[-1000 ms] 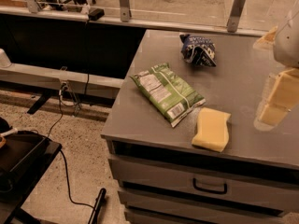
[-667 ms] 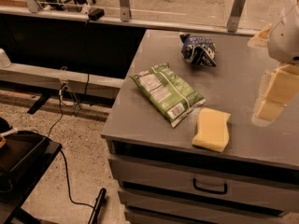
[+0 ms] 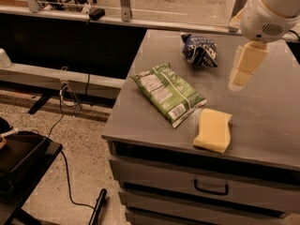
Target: Pick blue chip bag
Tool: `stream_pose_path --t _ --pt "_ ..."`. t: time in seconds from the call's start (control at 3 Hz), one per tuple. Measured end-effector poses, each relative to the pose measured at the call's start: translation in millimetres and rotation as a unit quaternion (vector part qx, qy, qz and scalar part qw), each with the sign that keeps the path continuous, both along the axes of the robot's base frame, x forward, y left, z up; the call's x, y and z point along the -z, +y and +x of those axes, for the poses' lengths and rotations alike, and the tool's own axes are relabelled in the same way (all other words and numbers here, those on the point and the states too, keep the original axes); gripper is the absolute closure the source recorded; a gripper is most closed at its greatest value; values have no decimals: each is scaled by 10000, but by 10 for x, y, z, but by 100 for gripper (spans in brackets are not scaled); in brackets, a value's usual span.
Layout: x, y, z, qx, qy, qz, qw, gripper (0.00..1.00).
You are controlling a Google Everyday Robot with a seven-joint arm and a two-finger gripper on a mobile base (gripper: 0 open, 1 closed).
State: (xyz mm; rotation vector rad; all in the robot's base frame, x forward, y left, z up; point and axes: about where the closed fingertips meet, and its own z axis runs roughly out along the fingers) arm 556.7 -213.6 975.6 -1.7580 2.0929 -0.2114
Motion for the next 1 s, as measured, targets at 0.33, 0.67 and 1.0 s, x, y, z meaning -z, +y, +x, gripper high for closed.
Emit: stream_pose_path --t 0.33,0.67,1.0 --pt "122 -119 587 133 -379 -1 9992 0" --pt "300 -123 1120 105 -730 -18 9973 0" --pt "470 -127 1532 108 -922 142 9956 0"
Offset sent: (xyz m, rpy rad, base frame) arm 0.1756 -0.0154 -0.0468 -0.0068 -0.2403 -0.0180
